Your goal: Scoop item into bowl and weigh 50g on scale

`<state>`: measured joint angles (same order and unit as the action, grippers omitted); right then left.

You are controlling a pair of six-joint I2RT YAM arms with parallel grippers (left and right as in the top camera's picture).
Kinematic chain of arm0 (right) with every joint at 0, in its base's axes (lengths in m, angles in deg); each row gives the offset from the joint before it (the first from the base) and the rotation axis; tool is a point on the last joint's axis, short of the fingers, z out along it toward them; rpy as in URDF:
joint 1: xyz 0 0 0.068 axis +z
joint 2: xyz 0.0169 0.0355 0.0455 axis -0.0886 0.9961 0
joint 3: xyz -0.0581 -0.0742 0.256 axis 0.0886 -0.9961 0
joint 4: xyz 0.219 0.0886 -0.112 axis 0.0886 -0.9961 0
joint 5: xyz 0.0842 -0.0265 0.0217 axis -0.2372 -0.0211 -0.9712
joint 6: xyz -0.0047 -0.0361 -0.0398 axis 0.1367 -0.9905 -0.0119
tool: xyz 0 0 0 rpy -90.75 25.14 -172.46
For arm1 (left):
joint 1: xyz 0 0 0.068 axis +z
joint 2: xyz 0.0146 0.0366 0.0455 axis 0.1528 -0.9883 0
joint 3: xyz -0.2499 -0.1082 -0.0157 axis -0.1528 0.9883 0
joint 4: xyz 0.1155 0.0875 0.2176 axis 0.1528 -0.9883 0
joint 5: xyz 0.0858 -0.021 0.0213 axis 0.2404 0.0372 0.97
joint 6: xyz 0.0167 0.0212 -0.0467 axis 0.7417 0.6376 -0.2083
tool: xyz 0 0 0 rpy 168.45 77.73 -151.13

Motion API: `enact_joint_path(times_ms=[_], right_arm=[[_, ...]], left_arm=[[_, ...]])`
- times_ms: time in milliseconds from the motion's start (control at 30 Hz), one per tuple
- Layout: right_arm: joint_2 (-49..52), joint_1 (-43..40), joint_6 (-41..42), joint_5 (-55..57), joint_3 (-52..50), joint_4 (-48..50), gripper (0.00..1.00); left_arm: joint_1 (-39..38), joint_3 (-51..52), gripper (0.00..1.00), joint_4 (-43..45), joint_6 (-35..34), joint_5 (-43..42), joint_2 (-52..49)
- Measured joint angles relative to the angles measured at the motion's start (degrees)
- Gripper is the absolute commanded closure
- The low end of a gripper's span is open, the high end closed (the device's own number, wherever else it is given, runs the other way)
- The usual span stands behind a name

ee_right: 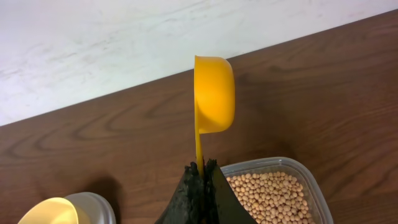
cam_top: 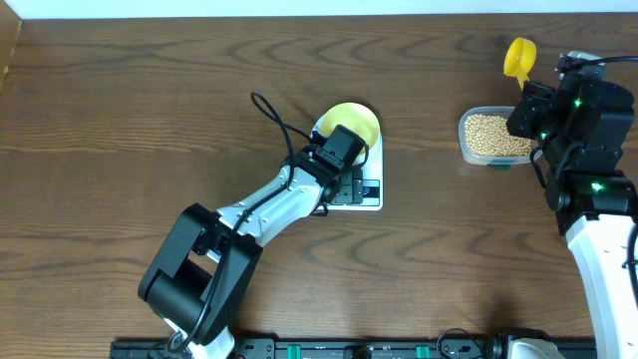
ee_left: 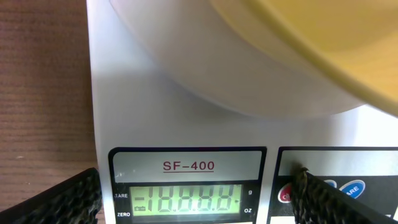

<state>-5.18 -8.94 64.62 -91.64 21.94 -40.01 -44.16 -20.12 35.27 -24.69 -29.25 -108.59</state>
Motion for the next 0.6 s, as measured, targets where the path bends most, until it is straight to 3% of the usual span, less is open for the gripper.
enact_joint_path(times_ms=[600], right_arm=[[0.0, 0.0, 0.0, 0.0, 0.0, -0.9, 0.99]], left_arm=[[-0.1, 0.0, 0.04, -0.9, 0.0, -0.2, 0.0]])
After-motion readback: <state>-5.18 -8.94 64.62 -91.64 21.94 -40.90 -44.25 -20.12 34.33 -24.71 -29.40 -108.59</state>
